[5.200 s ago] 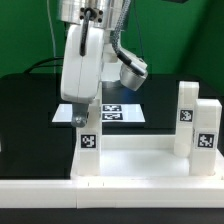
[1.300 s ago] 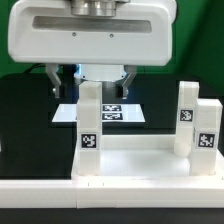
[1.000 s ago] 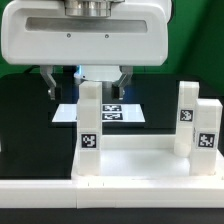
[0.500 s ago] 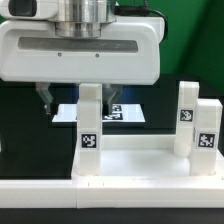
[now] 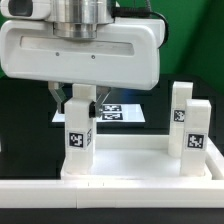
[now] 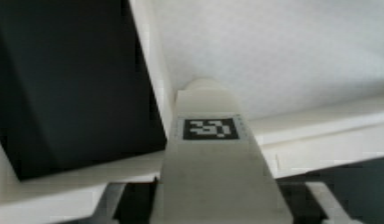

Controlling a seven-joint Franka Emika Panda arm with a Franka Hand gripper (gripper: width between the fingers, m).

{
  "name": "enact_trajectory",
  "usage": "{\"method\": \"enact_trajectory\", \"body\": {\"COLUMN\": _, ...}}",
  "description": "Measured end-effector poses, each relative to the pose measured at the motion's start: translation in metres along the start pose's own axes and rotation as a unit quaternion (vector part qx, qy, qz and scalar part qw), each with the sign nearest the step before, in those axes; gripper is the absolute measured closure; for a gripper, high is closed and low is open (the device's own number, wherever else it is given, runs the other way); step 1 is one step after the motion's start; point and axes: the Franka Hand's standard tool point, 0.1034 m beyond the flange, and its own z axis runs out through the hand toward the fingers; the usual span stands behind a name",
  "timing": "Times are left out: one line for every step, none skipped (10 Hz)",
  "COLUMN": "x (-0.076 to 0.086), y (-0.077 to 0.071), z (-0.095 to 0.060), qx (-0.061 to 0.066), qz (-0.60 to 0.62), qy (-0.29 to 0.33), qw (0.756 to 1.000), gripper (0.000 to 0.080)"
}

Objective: Assemble desk

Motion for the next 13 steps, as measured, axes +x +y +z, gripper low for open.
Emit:
{"method": "enact_trajectory", "body": {"x": -0.002, "y": -0.006, "z": 0.000, "qx": -0.008, "qz": 0.051, "qy": 0.008, "qw": 0.999, "gripper": 0.0509}}
{"method": "enact_trajectory", "body": {"x": -0.003, "y": -0.012, "z": -0.001, "qx": -0.010, "qz": 0.122, "qy": 0.008, "qw": 0.993, "gripper": 0.0509}}
{"method": "enact_trajectory", "body": {"x": 0.000, "y": -0.013, "z": -0.001, "qx": -0.011, "qz": 0.176, "qy": 0.006, "qw": 0.984, "gripper": 0.0509}}
{"method": "enact_trajectory", "body": {"x": 0.001, "y": -0.014, "z": -0.001, "qx": -0.011, "qz": 0.230, "qy": 0.006, "qw": 0.973, "gripper": 0.0509}}
{"method": "enact_trajectory", "body": {"x": 0.002, "y": -0.016, "z": -0.001, "qx": -0.008, "qz": 0.314, "qy": 0.010, "qw": 0.949, "gripper": 0.0509}}
{"method": "enact_trajectory", "body": {"x": 0.002, "y": -0.018, "z": -0.001, "qx": -0.006, "qz": 0.380, "qy": 0.013, "qw": 0.925, "gripper": 0.0509}}
{"method": "enact_trajectory", "body": {"x": 0.001, "y": -0.020, "z": -0.001, "qx": -0.005, "qz": 0.442, "qy": 0.015, "qw": 0.897, "gripper": 0.0509}}
{"method": "enact_trajectory", "body": {"x": 0.002, "y": -0.020, "z": -0.001, "qx": -0.003, "qz": 0.498, "qy": 0.019, "qw": 0.867, "gripper": 0.0509}}
{"method": "enact_trajectory", "body": {"x": 0.002, "y": -0.018, "z": 0.000, "qx": 0.000, "qz": 0.532, "qy": 0.024, "qw": 0.847, "gripper": 0.0509}}
{"method": "enact_trajectory", "body": {"x": 0.002, "y": -0.017, "z": 0.000, "qx": 0.001, "qz": 0.551, "qy": 0.024, "qw": 0.834, "gripper": 0.0509}}
{"method": "enact_trajectory", "body": {"x": 0.002, "y": -0.017, "z": 0.000, "qx": 0.001, "qz": 0.558, "qy": 0.024, "qw": 0.830, "gripper": 0.0509}}
{"method": "enact_trajectory", "body": {"x": 0.002, "y": -0.017, "z": 0.000, "qx": 0.003, "qz": 0.591, "qy": 0.024, "qw": 0.806, "gripper": 0.0509}}
{"method": "enact_trajectory", "body": {"x": 0.002, "y": -0.017, "z": 0.000, "qx": 0.003, "qz": 0.609, "qy": 0.024, "qw": 0.793, "gripper": 0.0509}}
